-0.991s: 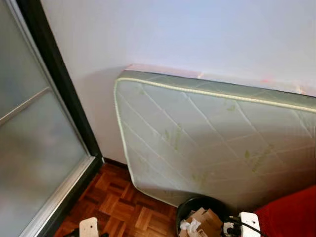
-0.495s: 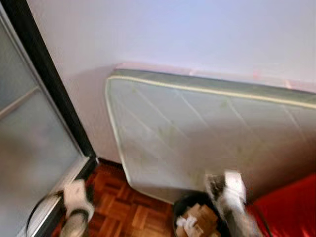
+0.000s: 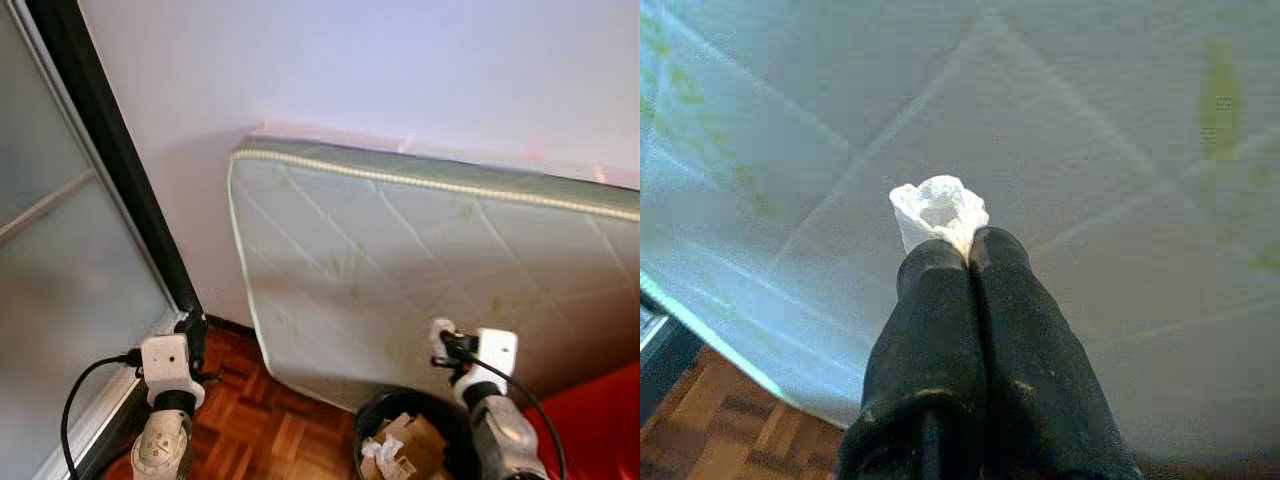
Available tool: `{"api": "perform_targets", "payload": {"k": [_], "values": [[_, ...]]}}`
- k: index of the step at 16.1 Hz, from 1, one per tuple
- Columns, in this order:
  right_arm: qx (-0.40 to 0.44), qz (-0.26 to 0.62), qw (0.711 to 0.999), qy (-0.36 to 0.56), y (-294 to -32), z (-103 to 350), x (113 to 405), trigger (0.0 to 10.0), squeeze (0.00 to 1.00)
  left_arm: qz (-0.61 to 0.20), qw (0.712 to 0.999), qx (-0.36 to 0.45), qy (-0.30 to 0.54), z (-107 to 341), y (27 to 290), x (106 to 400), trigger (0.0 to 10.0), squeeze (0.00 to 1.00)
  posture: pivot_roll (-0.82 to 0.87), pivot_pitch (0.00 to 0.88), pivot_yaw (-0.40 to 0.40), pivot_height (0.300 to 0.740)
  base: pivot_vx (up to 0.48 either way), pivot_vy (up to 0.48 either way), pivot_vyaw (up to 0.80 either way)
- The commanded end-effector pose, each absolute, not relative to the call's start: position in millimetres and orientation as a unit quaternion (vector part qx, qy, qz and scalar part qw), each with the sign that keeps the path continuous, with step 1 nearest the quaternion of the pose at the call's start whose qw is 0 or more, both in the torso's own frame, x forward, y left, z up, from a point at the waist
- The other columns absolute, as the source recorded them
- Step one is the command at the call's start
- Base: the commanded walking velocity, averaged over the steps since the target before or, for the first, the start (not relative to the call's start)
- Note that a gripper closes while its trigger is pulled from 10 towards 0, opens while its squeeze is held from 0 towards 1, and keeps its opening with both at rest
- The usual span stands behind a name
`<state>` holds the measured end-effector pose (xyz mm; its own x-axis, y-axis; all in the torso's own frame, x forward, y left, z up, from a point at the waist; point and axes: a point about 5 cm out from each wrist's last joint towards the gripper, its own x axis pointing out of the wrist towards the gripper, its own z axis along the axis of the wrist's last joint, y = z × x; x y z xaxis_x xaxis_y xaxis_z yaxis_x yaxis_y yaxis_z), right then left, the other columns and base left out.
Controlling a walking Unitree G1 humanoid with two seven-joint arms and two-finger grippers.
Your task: Clean up the room
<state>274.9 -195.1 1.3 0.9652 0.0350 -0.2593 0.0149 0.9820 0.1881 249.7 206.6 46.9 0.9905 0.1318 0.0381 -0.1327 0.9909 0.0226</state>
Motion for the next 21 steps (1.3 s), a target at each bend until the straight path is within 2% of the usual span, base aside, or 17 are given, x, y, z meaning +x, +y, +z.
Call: {"api": "perform_targets", "payload": {"k": [1, 7, 11, 13, 17, 21], "values": [[0.094, -0.008, 0.988, 0.120, -200.8, 3.5, 273.6, 10.0, 0.00, 0.060, 0.998, 0.018, -0.012, 46.5, 204.8, 249.2, 10.0, 0.00, 0.08, 0.000, -0.006, 0.740, 0.000, 0.000, 0.00], [0.072, -0.035, 0.992, 0.094, -211.7, 13.7, 277.4, 10.0, 0.00, 0.036, 0.999, 0.009, -0.012, 58.6, 197.5, 255.3, 10.0, 0.00, 0.08, 0.000, -0.005, 0.740, 0.000, 0.000, 0.00], [0.062, -0.034, 0.992, 0.101, -207.3, 15.2, 281.5, 10.0, 0.00, 0.035, 0.999, 0.005, -0.001, 57.7, 195.0, 251.9, 10.0, 0.00, 0.08, 0.000, 0.001, 0.740, 0.000, 0.000, 0.00], [0.064, -0.039, 0.992, 0.105, -207.1, 13.9, 280.7, 10.0, 0.00, 0.035, 0.999, 0.004, 0.000, 57.7, 195.4, 251.3, 10.0, 0.00, 0.07, 0.000, 0.002, 0.730, 0.000, 0.000, 0.00], [0.054, -0.045, 0.992, 0.108, -205.9, 11.1, 277.6, 10.0, 0.00, 0.035, 0.999, 0.005, 0.002, 59.7, 196.2, 252.3, 10.0, 0.00, 0.07, 0.000, 0.006, 0.675, 0.000, 0.000, 0.00], [0.051, -0.049, 0.992, 0.108, -206.6, 10.4, 276.3, 10.0, 0.00, 0.036, 0.999, 0.006, 0.001, 59.9, 196.5, 251.4, 10.0, 0.00, 0.08, 0.000, 0.003, 0.675, 0.000, 0.000, 0.00]]}}
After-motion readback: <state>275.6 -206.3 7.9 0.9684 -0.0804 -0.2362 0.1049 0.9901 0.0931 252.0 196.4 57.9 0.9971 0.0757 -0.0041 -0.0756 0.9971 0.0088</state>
